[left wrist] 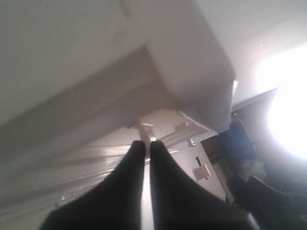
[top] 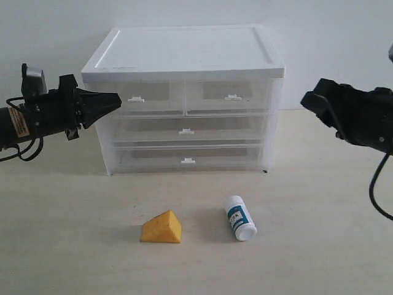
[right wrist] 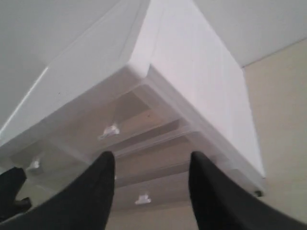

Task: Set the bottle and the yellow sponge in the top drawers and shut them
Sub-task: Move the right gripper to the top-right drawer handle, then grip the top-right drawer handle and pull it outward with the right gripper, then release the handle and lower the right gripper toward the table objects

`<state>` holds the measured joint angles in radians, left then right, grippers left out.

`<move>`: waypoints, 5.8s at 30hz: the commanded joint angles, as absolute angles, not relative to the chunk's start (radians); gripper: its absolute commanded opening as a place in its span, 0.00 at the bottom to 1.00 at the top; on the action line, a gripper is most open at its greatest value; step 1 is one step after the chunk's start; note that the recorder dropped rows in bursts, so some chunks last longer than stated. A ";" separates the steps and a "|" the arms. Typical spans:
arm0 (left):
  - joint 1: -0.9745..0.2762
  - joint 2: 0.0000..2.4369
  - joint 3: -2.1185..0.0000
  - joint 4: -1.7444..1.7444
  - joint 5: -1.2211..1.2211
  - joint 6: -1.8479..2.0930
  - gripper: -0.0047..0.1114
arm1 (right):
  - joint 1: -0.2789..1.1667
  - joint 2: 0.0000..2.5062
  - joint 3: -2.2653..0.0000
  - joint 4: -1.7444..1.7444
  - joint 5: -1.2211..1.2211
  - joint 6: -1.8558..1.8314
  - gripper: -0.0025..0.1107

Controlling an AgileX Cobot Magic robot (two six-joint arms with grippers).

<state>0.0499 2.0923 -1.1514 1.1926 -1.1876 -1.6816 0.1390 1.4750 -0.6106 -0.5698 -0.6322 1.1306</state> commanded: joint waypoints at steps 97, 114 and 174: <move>0.052 2.091 -1.158 1.055 -1.165 -1.593 0.07 | 0.179 1.887 -1.118 -1.136 -0.750 1.901 0.42; 0.052 2.091 -1.158 1.061 -1.165 -1.593 0.07 | 0.245 1.887 -1.118 -0.916 -0.620 1.741 0.23; 0.052 2.091 -1.158 1.062 -1.159 -1.591 0.07 | 0.243 1.766 -0.837 -1.387 -0.903 1.807 0.61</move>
<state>0.0499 2.0923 -1.1514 1.1321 -1.2065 -1.5976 0.2408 1.7734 -0.8372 -1.2650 -0.8785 1.7494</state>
